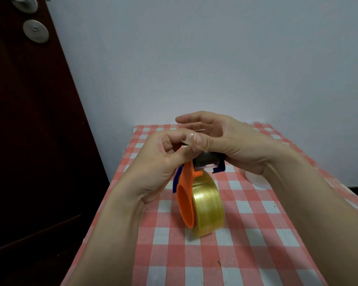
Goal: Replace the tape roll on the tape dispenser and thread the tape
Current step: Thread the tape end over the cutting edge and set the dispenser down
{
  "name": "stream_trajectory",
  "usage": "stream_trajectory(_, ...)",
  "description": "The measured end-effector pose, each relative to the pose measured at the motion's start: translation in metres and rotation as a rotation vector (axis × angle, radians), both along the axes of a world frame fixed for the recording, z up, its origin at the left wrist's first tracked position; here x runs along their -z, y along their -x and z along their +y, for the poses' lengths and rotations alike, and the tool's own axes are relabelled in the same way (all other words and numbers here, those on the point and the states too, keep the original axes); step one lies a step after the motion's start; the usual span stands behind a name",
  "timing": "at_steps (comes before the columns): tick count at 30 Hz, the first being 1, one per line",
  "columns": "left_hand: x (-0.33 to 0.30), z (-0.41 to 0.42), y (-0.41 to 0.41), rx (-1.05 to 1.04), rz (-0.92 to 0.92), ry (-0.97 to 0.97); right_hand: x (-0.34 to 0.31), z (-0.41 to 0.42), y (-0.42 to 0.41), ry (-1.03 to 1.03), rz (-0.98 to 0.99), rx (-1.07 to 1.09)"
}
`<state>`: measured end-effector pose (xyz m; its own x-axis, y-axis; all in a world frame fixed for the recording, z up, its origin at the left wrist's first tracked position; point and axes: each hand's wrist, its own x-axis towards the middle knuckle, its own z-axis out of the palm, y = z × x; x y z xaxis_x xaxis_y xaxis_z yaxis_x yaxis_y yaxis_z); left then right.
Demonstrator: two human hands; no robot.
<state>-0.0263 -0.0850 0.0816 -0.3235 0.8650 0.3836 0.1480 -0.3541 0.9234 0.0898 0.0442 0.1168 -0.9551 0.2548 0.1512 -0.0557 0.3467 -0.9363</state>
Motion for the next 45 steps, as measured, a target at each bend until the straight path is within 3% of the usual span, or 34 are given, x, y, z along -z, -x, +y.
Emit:
stream_trajectory(8, 0.0, -0.002, -0.001, 0.04, -0.046, -0.015, -0.005, -0.002, -0.001, 0.172, -0.005, -0.07)
stream_trajectory(13, 0.0, -0.003, 0.002, 0.018, 0.072, 0.001, -0.006, -0.002, 0.0, 0.136, -0.06, -0.101)
stream_trajectory(22, 0.0, -0.003, 0.003, 0.062, 0.025, -0.031, -0.004, -0.001, 0.002, 0.256, -0.066, -0.127)
stream_trajectory(45, 0.0, -0.003, 0.004, -0.058, 0.098, -0.006, 0.004, 0.005, -0.003, 0.366, -0.01, -0.161)
